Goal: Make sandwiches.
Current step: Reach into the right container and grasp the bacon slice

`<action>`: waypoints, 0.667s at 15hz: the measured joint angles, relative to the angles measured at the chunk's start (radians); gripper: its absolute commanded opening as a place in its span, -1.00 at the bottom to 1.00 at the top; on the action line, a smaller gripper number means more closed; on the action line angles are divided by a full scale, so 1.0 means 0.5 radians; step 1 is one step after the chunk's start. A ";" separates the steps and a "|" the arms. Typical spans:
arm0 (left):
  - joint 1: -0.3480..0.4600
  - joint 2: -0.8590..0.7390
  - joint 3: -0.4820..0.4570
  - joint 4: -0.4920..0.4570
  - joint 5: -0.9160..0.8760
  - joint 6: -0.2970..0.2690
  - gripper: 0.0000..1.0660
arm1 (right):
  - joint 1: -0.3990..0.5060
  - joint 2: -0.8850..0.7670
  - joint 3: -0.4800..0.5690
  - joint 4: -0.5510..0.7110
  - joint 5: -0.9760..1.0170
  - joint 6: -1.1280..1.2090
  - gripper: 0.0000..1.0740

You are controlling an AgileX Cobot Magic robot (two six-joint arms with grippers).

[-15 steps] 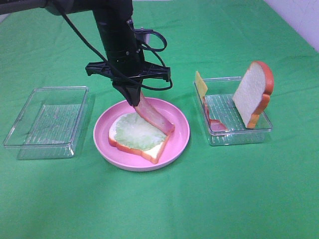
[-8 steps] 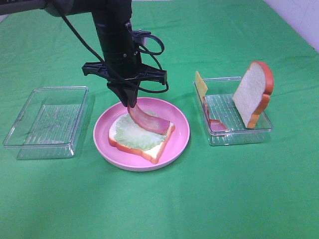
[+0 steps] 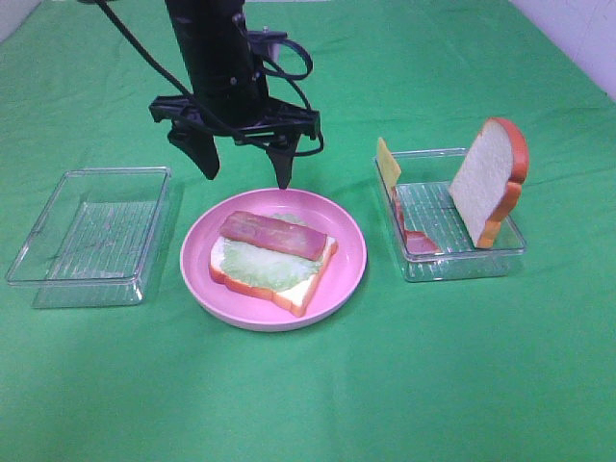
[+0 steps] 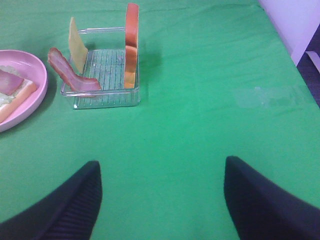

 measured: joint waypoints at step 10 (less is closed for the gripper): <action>0.000 -1.038 0.038 0.098 0.006 0.142 0.46 | 0.000 0.000 0.000 0.000 0.000 0.000 0.24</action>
